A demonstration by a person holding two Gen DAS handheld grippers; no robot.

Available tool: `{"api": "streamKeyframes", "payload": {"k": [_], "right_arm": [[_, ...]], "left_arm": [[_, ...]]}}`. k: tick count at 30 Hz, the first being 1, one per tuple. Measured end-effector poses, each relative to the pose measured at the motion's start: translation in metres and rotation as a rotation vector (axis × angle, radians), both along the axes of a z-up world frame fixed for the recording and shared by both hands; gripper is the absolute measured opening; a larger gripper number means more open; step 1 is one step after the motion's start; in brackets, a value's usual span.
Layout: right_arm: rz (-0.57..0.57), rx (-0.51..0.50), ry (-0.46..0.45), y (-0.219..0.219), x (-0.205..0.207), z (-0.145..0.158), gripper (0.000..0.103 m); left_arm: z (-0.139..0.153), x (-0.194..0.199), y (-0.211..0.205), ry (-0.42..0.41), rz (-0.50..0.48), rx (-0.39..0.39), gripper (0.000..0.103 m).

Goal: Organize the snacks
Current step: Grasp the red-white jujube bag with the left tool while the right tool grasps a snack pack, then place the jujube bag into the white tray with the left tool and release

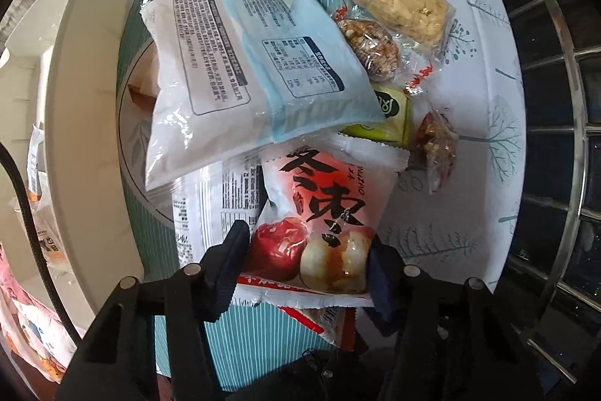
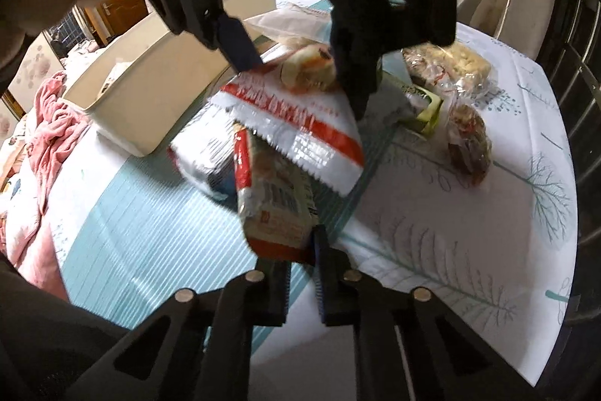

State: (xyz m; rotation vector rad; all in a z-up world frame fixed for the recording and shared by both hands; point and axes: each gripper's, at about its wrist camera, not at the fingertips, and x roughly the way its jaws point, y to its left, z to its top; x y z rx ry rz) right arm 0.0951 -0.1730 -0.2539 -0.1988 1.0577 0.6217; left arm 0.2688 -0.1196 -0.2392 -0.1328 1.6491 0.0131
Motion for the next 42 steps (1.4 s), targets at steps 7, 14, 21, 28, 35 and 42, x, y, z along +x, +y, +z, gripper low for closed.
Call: {"api": "streamKeyframes", "payload": {"k": [7,14,21,28,35,42], "right_arm": [[-0.026,0.005,0.027,-0.005,-0.008,0.023,0.007],[-0.055,0.037,0.035,-0.005,-0.015,0.052,0.006],[-0.111,0.08,0.025,0.006,-0.016,0.075,0.006],[-0.171,0.142,0.007,0.024,-0.014,0.099,0.006],[-0.217,0.206,-0.024,0.058,-0.016,0.123,0.005],[-0.224,0.229,-0.021,0.105,-0.021,0.13,0.003]], "left_arm": [[0.029,-0.011,0.003,-0.009,0.005,-0.012,0.055],[0.071,-0.038,0.012,-0.055,-0.002,-0.031,0.055],[0.128,-0.061,0.037,-0.172,-0.025,-0.07,0.055],[0.163,-0.083,0.079,-0.312,-0.011,-0.139,0.055],[0.186,-0.11,0.144,-0.439,0.023,-0.175,0.055],[0.203,-0.134,0.207,-0.596,0.007,-0.131,0.055]]}}
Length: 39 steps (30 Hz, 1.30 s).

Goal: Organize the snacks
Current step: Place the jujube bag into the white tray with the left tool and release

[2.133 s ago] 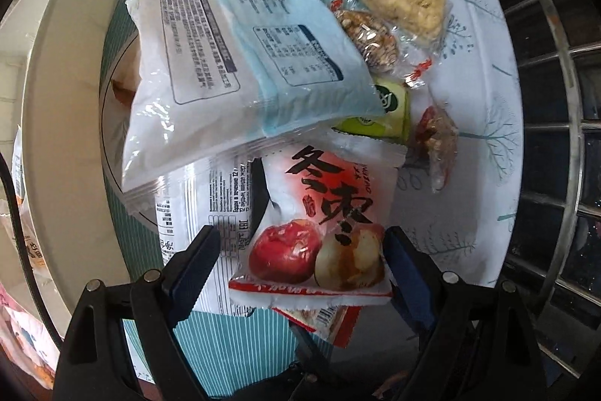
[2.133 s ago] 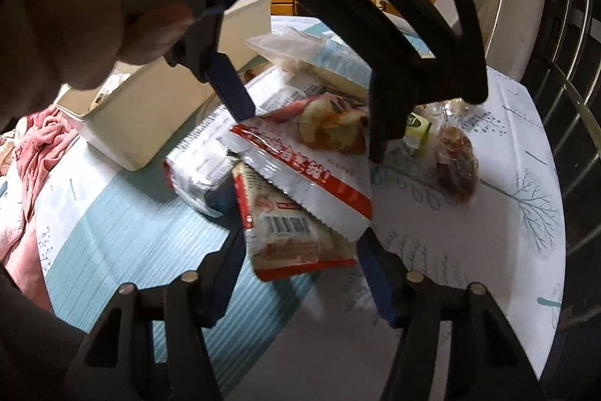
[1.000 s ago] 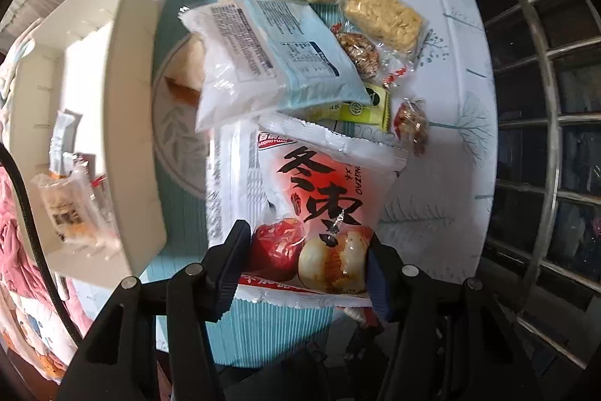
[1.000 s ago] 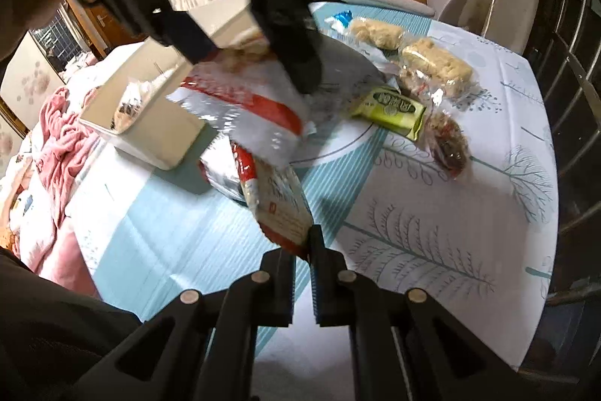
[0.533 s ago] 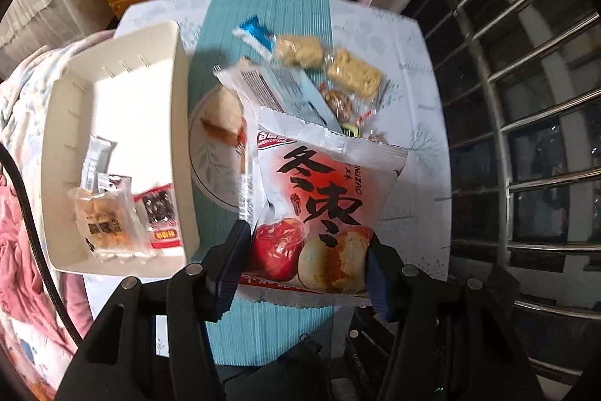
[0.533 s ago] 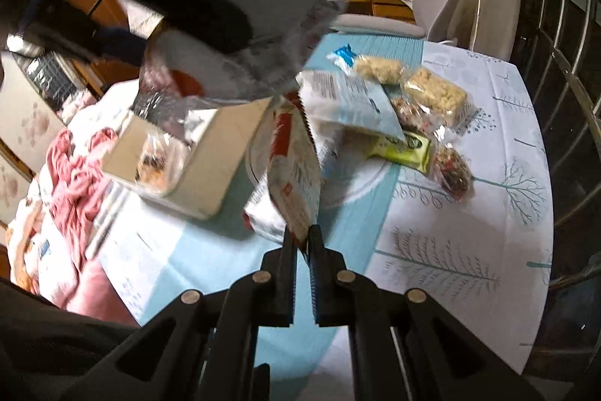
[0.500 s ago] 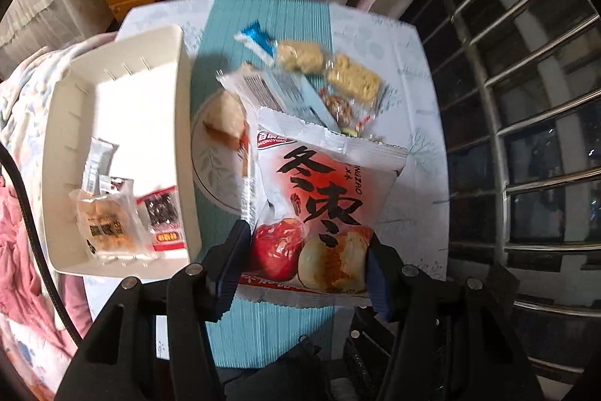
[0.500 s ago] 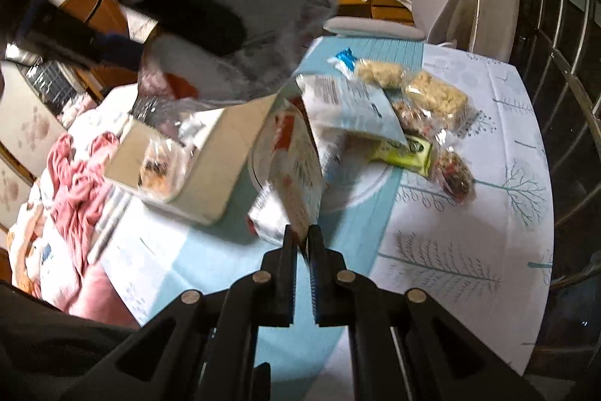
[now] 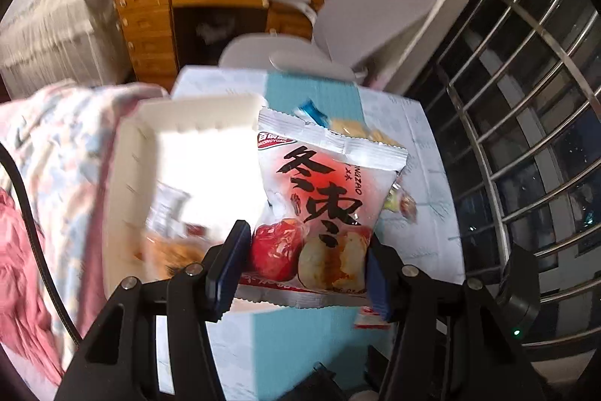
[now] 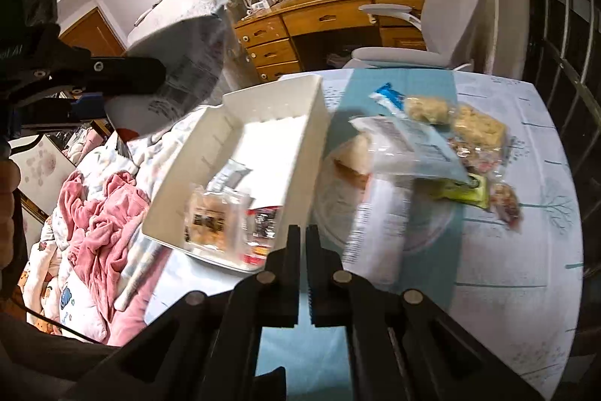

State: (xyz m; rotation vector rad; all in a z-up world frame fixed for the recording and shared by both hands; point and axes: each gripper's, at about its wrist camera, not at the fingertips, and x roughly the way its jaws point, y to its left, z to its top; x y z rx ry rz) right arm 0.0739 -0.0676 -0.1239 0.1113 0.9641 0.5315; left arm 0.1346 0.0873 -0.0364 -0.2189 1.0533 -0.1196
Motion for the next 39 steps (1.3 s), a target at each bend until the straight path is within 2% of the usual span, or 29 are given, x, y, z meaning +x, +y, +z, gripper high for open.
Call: {"api": "streamKeyframes", "payload": {"k": [5,17,20,22,23,24,34,39], "right_arm": [[0.011,0.015,0.005,0.039,-0.001,0.001,0.003],[-0.019,0.057,0.061,0.109,0.001,-0.013,0.003],[-0.029,0.059,0.073,0.118,0.001,-0.017,0.003],[-0.038,0.057,0.08,0.122,0.001,-0.019,0.003],[-0.041,0.057,0.082,0.122,0.0,-0.02,0.003],[-0.046,0.057,0.085,0.123,0.0,-0.02,0.003],[-0.085,0.034,0.109,0.113,-0.003,-0.021,0.005],[-0.088,0.018,0.117,0.102,-0.006,-0.02,0.021]], "left_arm": [[0.0,-0.01,0.048,-0.046,0.008,0.027,0.055],[-0.025,-0.005,0.133,-0.042,-0.01,0.058,0.056],[-0.03,-0.002,0.138,-0.03,-0.019,0.054,0.057],[-0.033,0.0,0.142,-0.026,-0.032,0.052,0.067],[-0.033,0.001,0.141,-0.026,-0.036,0.052,0.076],[-0.034,0.001,0.141,-0.027,-0.04,0.052,0.08],[-0.039,0.003,0.121,0.015,-0.095,0.047,0.081],[-0.041,0.001,0.104,0.028,-0.113,0.045,0.082]]}}
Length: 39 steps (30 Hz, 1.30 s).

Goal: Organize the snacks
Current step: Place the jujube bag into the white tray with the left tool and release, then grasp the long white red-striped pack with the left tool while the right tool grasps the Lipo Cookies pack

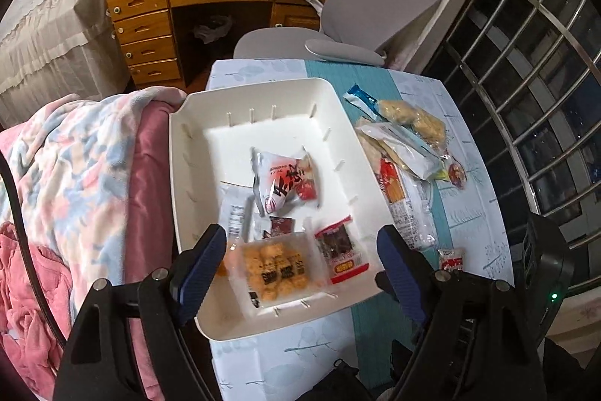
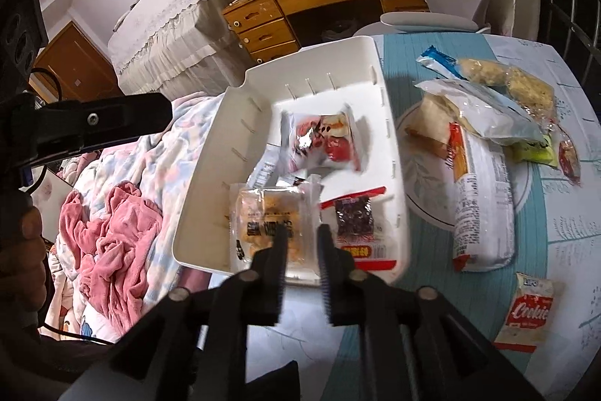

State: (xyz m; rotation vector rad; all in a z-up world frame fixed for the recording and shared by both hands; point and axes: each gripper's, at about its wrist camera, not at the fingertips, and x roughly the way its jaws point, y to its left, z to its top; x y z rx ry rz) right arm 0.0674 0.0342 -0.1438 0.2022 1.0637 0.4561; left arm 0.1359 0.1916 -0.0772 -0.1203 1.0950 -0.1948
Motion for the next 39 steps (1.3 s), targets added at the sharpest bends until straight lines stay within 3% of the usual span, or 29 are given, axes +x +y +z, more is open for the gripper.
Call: {"api": "streamKeyframes", "payload": {"k": [11,24,35,39], "right_arm": [[-0.009,-0.033,0.005,-0.046,-0.004,0.006,0.033],[-0.008,-0.076,0.052,-0.125,-0.006,0.001,0.042],[0.045,-0.144,0.148,-0.18,-0.006,-0.025,0.046],[0.093,-0.188,0.184,-0.192,-0.004,-0.04,0.061]], "left_arm": [[0.003,-0.004,-0.044,0.012,-0.001,-0.024,0.086],[-0.005,-0.006,-0.123,0.048,0.012,-0.061,0.086],[-0.043,0.003,-0.187,0.158,0.036,-0.028,0.086],[-0.062,0.015,-0.203,0.231,0.068,-0.005,0.086]]}}
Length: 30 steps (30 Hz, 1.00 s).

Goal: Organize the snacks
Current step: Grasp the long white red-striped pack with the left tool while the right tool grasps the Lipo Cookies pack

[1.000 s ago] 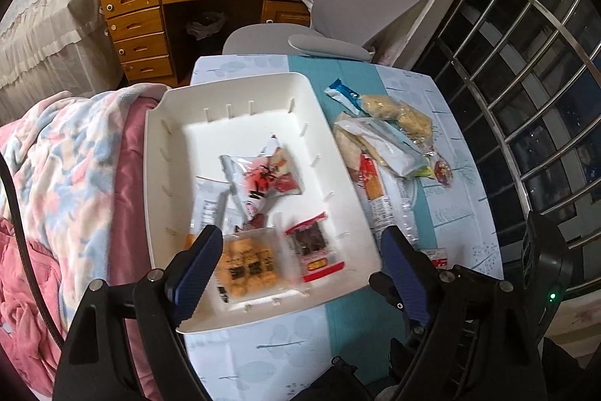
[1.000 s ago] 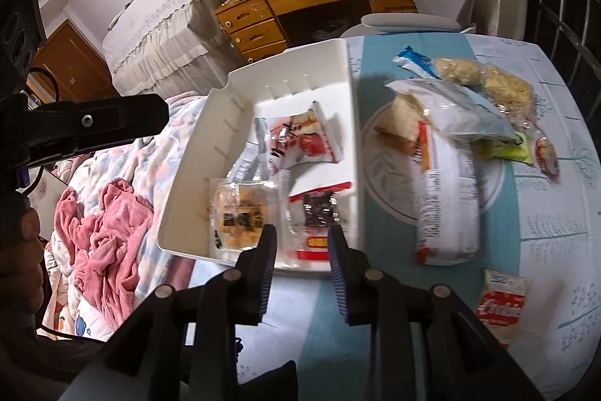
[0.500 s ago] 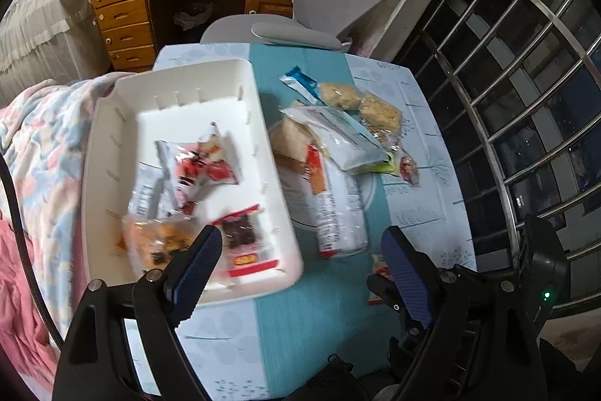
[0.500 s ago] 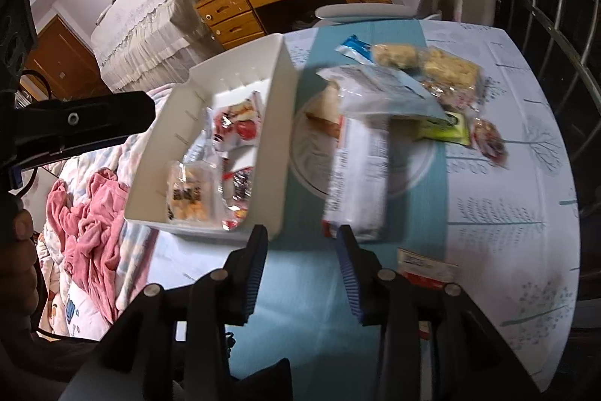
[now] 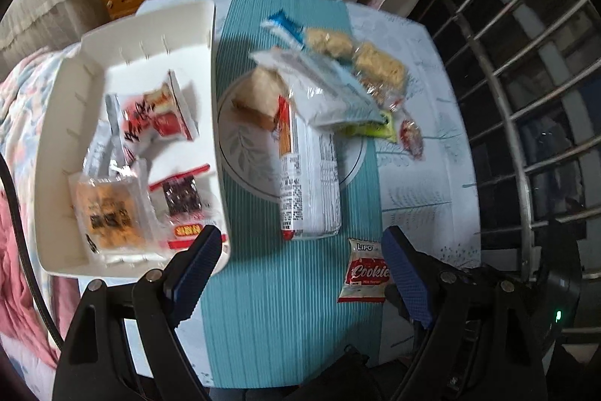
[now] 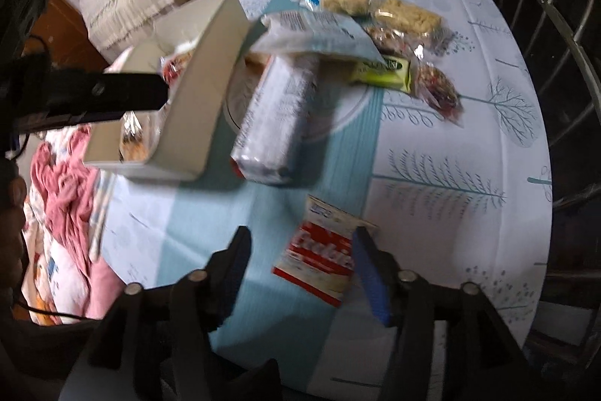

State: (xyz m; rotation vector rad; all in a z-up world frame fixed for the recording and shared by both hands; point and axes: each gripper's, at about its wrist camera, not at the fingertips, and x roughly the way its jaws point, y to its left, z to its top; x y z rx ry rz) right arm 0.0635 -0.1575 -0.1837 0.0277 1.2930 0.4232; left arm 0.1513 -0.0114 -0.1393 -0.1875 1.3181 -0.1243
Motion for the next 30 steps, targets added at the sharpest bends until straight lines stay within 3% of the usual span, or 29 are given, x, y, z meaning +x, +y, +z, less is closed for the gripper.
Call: {"api": "streamKeyframes", "payload": {"k": [9,16,30], "right_arm": [[0.147,-0.078,0.087,0.005,0.004,-0.037,0.063],[0.154,-0.094,0.134,0.006,0.012,-0.058,0.068],[0.176,-0.143,0.191,0.036,0.026,-0.078,0.069]], "left_arm": [[-0.047,0.035,-0.018,0.157,0.089,0.037,0.086],[-0.081,0.057,-0.029,0.264,0.108,0.087,0.086],[-0.122,0.079,-0.042,0.36,0.112,0.133,0.086]]}}
